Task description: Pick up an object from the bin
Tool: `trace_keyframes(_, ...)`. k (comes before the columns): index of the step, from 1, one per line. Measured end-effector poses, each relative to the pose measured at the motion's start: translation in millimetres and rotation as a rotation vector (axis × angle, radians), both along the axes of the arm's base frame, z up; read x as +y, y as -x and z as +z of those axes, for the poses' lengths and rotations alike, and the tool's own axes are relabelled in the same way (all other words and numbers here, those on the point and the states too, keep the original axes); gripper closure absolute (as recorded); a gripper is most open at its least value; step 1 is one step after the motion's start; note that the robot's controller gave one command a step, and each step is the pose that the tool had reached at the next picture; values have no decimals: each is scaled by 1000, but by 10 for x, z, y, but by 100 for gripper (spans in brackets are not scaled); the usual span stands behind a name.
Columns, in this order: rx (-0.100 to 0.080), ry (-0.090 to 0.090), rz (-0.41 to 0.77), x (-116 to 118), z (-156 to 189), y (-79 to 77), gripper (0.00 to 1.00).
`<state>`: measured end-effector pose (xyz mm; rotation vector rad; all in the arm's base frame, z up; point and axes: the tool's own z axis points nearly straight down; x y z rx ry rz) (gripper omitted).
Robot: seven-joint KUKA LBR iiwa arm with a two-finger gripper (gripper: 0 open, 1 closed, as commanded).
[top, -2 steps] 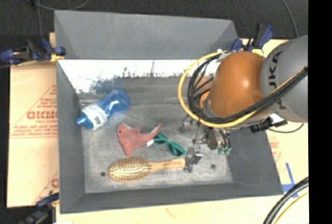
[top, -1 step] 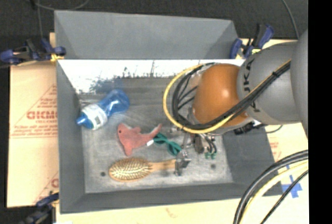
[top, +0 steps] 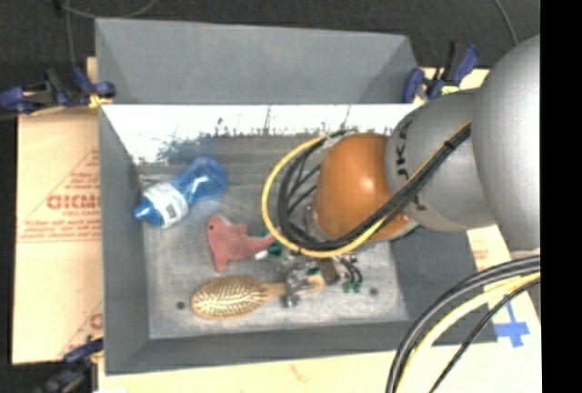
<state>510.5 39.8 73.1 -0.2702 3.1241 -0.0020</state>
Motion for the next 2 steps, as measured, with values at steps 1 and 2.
trace_keyframes(1, 0, 0, 0, 0, 0, 0, 100)
trace_keyframes(2, 4, -3, -49, 297, 1367, 147, 100)
